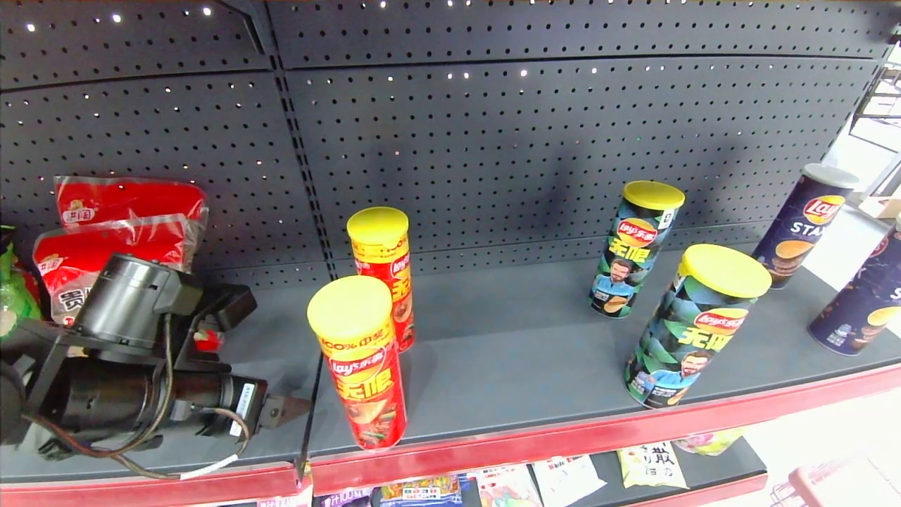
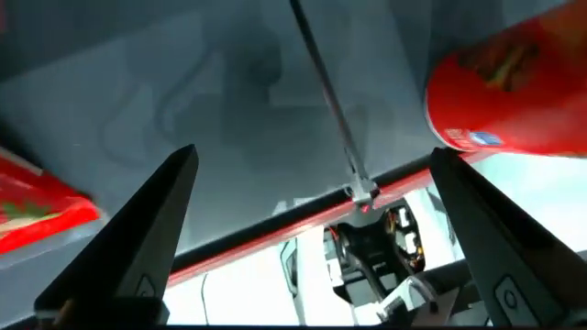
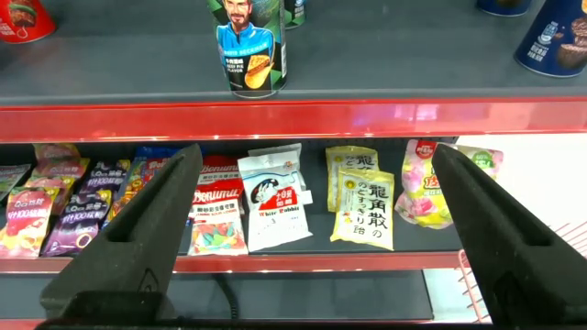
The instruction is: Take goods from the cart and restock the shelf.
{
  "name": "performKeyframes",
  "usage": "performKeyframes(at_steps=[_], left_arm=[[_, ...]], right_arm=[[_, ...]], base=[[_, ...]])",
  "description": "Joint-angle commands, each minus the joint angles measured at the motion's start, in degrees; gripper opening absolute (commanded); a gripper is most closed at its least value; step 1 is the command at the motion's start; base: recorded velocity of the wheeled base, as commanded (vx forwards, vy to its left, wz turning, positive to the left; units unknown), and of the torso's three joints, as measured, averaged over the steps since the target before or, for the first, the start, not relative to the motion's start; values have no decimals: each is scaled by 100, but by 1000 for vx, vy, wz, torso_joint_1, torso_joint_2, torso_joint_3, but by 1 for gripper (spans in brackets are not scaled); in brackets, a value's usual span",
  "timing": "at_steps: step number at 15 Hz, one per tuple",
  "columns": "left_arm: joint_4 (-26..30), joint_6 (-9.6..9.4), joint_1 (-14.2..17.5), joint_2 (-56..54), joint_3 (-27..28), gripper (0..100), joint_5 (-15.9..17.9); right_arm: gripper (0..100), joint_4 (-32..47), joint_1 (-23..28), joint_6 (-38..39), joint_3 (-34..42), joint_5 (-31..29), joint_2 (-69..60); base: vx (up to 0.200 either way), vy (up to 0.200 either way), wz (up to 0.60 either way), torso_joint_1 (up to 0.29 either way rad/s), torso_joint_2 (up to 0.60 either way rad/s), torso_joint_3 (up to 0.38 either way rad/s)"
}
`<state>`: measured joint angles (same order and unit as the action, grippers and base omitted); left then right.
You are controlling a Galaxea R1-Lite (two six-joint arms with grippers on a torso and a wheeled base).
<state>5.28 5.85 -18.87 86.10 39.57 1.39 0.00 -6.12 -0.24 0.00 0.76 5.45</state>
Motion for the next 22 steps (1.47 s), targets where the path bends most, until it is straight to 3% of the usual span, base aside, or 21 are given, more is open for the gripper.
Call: performKeyframes(at_steps=[1,4,22], left_arm=[[-115,4,-46,355,7,100,-25],[-431,4,-205,653,33,100,-51],[-528,-5,-495,996,332,100,-130]], right_arm=[[100,0,-3,-2,0,4,9],[100,0,-3,-11,0,4,9],[100,0,-3,-2,0,4,9]], base=[[0,0,0,0,0,0],[0,0,0,0,0,0],[0,0,0,0,0,0]])
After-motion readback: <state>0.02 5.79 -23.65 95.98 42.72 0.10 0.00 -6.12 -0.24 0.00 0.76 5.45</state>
